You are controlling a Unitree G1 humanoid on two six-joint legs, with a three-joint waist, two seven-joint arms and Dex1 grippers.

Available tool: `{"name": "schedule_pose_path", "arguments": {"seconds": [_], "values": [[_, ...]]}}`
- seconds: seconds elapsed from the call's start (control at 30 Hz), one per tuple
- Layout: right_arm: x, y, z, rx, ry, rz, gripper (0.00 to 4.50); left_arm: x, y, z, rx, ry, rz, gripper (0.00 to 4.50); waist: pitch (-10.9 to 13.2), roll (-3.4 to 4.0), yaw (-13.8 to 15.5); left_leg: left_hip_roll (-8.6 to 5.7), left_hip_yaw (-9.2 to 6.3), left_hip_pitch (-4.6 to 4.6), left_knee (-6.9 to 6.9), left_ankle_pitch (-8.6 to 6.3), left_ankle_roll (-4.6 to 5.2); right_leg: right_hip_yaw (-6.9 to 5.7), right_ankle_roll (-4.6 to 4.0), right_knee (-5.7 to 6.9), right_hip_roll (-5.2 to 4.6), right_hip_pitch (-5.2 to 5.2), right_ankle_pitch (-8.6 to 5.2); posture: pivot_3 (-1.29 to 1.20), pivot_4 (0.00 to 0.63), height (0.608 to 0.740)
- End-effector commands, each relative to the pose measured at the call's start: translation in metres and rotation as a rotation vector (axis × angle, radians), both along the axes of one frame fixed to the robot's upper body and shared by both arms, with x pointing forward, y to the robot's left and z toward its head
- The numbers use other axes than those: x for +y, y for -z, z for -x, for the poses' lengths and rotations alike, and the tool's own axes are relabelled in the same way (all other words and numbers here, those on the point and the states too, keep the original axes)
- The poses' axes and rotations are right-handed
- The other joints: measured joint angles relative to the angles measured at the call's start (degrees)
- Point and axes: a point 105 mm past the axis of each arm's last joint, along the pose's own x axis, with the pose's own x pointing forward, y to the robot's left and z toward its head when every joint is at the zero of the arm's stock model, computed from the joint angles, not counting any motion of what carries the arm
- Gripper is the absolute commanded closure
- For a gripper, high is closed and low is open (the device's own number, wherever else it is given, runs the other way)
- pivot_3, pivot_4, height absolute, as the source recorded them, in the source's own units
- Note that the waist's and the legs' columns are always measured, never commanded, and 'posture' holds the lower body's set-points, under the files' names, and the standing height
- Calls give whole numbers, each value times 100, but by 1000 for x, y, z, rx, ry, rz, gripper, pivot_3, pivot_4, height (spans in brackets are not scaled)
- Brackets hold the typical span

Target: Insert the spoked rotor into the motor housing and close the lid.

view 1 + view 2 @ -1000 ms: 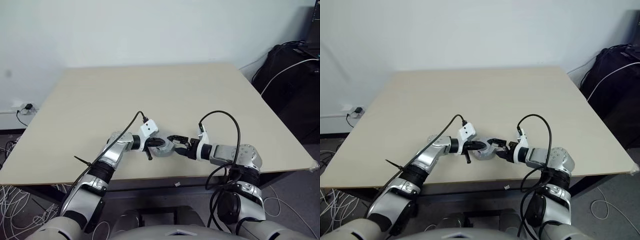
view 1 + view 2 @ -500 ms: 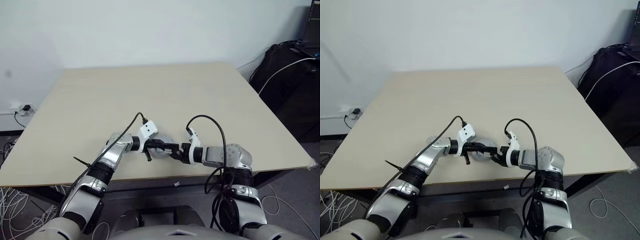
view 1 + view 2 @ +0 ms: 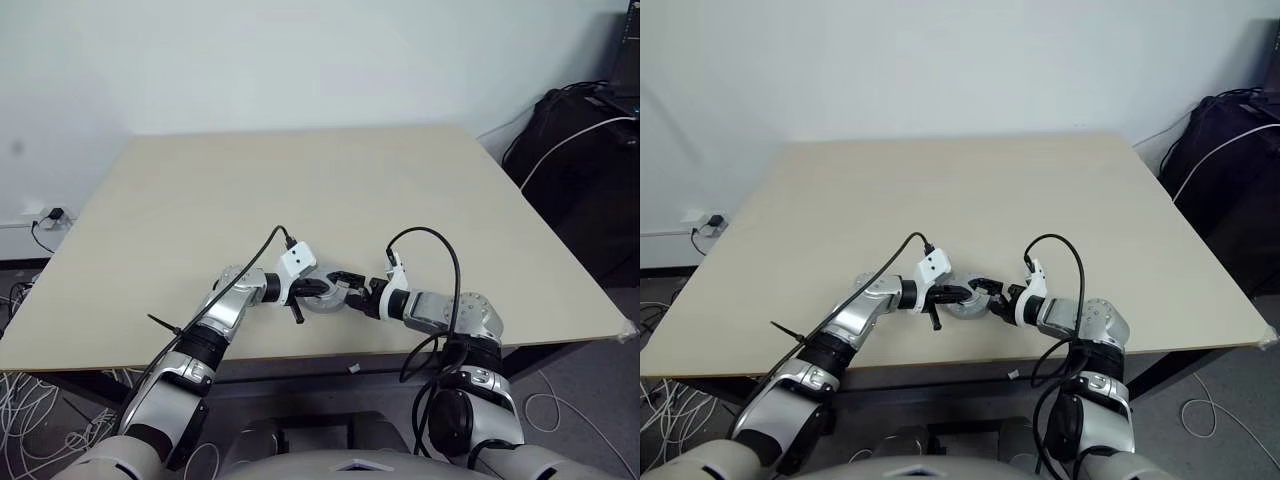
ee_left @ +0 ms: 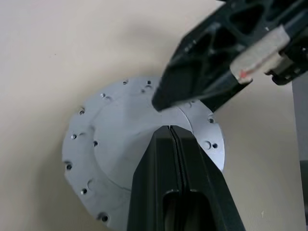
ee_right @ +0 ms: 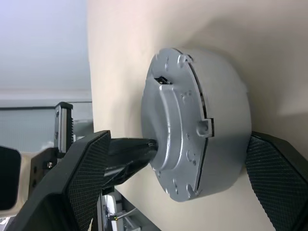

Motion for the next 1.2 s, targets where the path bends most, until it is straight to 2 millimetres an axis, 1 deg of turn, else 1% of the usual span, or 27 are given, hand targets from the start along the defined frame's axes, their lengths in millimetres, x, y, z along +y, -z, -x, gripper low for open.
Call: {"name": "schedule_pose_path", "arguments": {"seconds": [0.03,0.07,0.2,0.47,0.5,0.63,1.07,1.17,1.2], "values": [[14,-42,-13,-141,-29,-122,20,-2,13,10,51,20,-31,4500,0,0,1,0,0,0,-1,0,0,0,0,0,0,0,0,0,0,740],[15,-43,-12,-144,-32,-131,20,-2,13,10,51,21,-31,4500,0,0,4,0,0,0,-1,0,0,1,-1,0,0,-1,0,0,0,740],[15,-50,-12,-156,-43,-155,831,-2,14,10,52,20,-31,4500,0,0,28,-1,0,0,1,0,0,1,-1,0,0,1,0,0,0,740],[17,-54,-10,-163,-62,-165,3139,-1,14,9,51,15,-31,4500,0,1,63,-2,0,-1,1,0,0,1,-1,-1,0,2,0,0,0,740],[17,-55,-10,-163,-67,-165,3261,-1,14,9,51,14,-32,4500,0,1,62,-2,0,-2,1,0,0,1,-1,-1,0,0,0,0,0,740],[21,-57,-5,-162,-94,-171,3262,0,14,9,50,12,-32,4500,1,2,66,-3,0,-3,-2,0,0,1,-2,-2,0,-1,-1,0,0,740],[18,-53,0,-150,-108,-161,3262,0,13,7,45,7,-28,4500,1,2,63,-4,0,-4,-3,0,0,2,-3,-3,-1,-1,-2,0,0,740],[16,-51,-2,-149,-99,-149,3262,0,3,1,32,-41,25,4500,1,2,64,-4,0,-4,-3,0,0,2,-3,-3,-1,-1,-2,0,0,740],[14,-51,-3,-149,-90,-145,3262,-1,-4,-4,27,-78,72,4500,1,2,61,-4,-1,-4,-3,0,0,2,-3,-3,-1,-1,-2,0,0,740]]}}
